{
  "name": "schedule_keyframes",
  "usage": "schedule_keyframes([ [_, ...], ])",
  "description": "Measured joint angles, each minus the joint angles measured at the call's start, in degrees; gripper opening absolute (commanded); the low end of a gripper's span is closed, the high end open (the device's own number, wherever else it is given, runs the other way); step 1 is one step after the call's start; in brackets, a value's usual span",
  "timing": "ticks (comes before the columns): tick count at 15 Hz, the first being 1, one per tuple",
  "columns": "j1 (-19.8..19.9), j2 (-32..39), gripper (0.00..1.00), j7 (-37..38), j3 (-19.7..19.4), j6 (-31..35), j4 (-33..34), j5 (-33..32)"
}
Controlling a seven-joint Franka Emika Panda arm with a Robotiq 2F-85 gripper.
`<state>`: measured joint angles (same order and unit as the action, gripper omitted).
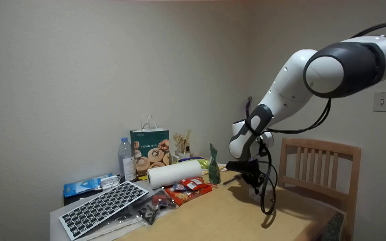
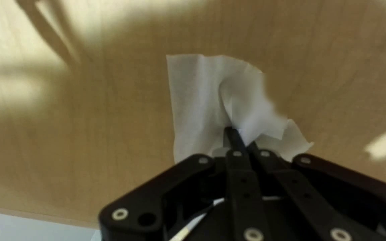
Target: Wipe the table with the napkin
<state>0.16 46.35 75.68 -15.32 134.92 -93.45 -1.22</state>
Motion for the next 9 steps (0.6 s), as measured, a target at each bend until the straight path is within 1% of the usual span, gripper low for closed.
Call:
schedule_keyframes([
  [2, -0.16, -0.1, 0.0, -1.37, 0.3, -0.44, -0.02, -0.35],
  [3, -0.14, -0.36, 0.0, -3.51, 0.79, -1.39, -0.15, -0.38],
  [6, 0.18, -2.11, 0.0, -9.27, 2.82, -7.09, -1.72, -0.2],
  [8, 0.53, -3.26, 0.01, -10.84, 3.37, -11.29, -3.05, 0.01],
  [9, 0.62, -3.68, 0.01, -10.95, 3.36, -12.01, -3.68, 0.06],
])
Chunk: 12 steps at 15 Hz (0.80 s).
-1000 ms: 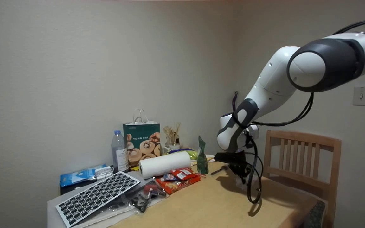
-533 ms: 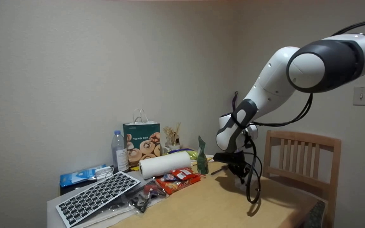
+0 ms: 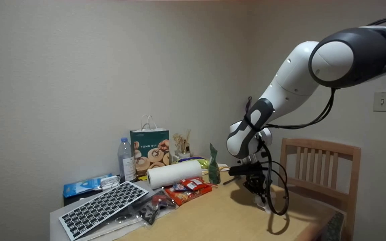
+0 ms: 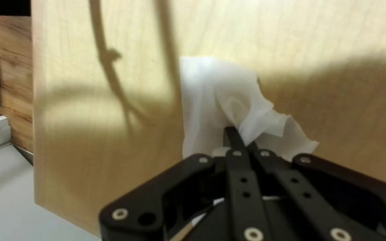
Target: Wipe the table with the napkin
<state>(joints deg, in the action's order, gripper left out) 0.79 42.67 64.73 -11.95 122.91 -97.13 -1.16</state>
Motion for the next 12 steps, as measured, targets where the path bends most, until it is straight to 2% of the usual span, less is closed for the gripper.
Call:
schedule_keyframes([
  [6, -0.75, -0.22, 0.0, -0.07, 0.01, 0.74, -0.79, -1.38],
  [12, -9.66, -0.2, 0.0, -0.07, 0.03, 3.82, -2.19, -13.04],
])
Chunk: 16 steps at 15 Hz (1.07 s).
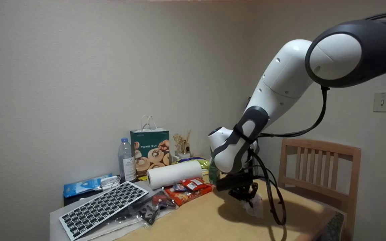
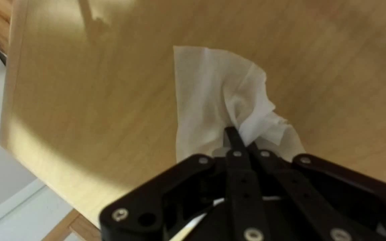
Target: Wipe the table with the napkin
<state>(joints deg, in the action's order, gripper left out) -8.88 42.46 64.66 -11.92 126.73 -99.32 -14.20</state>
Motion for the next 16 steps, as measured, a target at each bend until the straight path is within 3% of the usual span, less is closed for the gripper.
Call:
schedule_keyframes([
  [3, -3.5, -0.05, 0.01, -0.01, 0.08, 0.01, -0.51, -3.63],
  [10, -4.97, 0.11, 0.0, 0.37, 0.14, 0.05, -0.41, -5.39],
  [14, -11.91, 1.06, 0.01, 4.61, 0.35, -2.2, 0.14, -12.09],
  [16, -13.54, 1.17, 0.01, 5.35, 0.69, -3.01, 0.58, -12.31],
])
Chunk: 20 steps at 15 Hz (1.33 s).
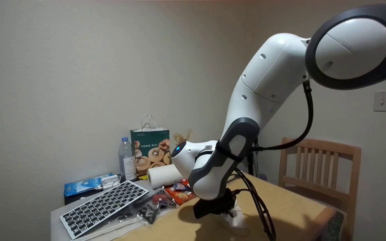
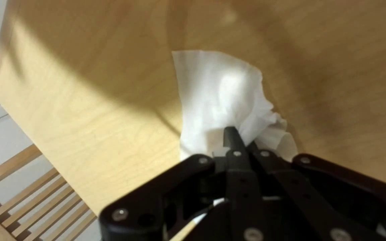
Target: Wipe the table with the napkin
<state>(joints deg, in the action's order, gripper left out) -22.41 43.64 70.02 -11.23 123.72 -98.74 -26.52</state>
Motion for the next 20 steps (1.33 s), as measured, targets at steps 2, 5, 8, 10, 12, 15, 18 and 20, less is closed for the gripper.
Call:
schedule_keyframes([
  [2, 0.9, 0.01, 0.01, 0.0, -0.02, 0.08, 0.02, 0.0],
  [5, 2.03, 0.02, 0.0, -0.01, -0.01, 0.14, 0.05, 0.0],
  [8, 1.9, 0.01, 0.0, -1.78, 1.5, 0.11, 0.48, -0.62],
  [10, 1.02, -0.01, 0.0, -4.21, 3.62, 0.05, 1.05, -1.56],
  [12, -0.53, -0.05, 0.0, -6.62, 5.52, 0.05, 1.54, -2.22],
  [15, -1.82, 0.0, 0.01, -8.27, 6.41, 0.02, 1.98, -2.48],
  [18, -1.54, 0.03, 0.0, -8.27, 6.12, 0.03, 1.98, -2.48],
  [20, -1.63, 0.05, 0.0, -8.33, 6.17, 0.05, 2.0, -2.48],
])
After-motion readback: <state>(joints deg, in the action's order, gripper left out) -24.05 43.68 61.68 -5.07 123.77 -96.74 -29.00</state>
